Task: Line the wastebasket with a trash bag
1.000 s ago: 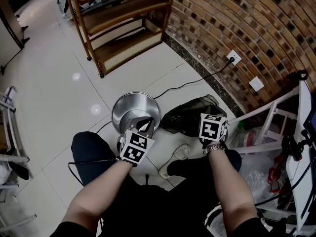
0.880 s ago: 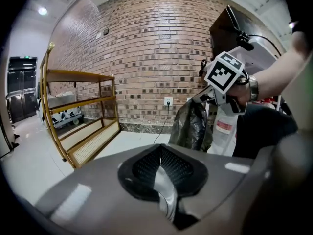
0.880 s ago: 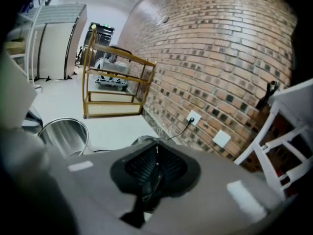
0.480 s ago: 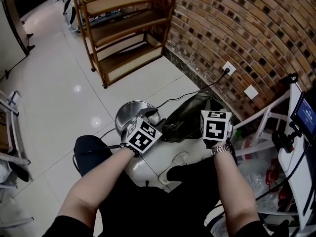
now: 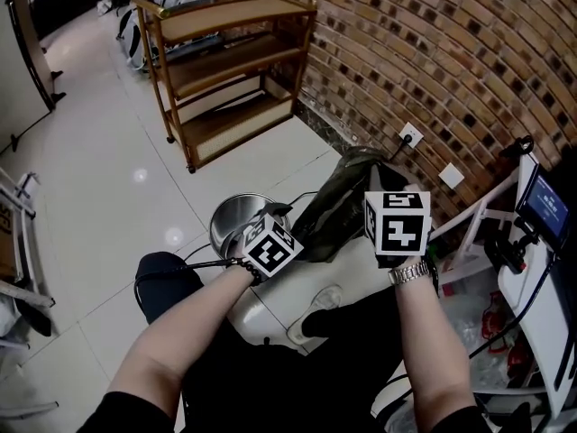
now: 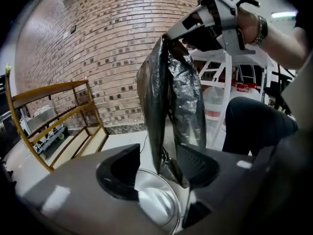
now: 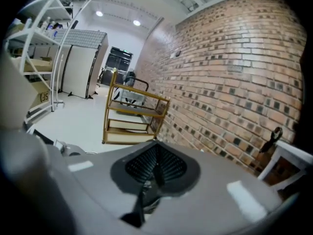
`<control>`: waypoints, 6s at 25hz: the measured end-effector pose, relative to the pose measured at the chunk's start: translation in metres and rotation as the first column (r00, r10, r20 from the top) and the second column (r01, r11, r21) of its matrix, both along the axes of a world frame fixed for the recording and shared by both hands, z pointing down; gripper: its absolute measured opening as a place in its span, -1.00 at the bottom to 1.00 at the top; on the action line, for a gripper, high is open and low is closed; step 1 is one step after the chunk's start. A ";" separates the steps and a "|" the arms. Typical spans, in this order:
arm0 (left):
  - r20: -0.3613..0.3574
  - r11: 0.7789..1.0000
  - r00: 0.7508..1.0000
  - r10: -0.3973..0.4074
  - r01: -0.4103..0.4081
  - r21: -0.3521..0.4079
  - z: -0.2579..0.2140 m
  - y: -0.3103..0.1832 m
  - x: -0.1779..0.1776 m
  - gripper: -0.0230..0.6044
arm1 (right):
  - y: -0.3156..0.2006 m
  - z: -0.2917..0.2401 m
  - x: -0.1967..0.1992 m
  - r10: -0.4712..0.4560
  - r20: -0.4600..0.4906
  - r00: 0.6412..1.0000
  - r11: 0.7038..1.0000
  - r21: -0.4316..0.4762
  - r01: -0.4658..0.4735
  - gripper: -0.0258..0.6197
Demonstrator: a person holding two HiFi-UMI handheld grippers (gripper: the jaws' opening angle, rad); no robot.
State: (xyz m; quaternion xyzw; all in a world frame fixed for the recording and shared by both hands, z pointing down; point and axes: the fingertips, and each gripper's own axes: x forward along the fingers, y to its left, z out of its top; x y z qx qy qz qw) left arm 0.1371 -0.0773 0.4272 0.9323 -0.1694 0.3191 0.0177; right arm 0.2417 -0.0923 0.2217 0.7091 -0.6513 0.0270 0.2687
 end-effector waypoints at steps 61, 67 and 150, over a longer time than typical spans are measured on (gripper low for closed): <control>0.049 0.968 0.967 -0.249 0.246 0.055 -0.093 -0.035 -0.175 -0.92 | 0.021 0.070 -0.077 -0.205 0.178 0.962 0.966 -0.123 0.229 -0.90; 0.056 0.969 0.968 -0.243 0.245 -0.027 -0.083 -0.041 -0.174 -0.92 | 0.019 0.083 -0.080 -0.212 0.178 0.961 0.954 -0.175 0.242 -0.90; 0.396 0.940 0.909 -0.131 0.241 -0.241 0.122 -0.158 -0.190 -0.19 | -0.088 0.304 -0.083 -0.067 0.426 0.902 0.769 -0.554 0.319 -0.26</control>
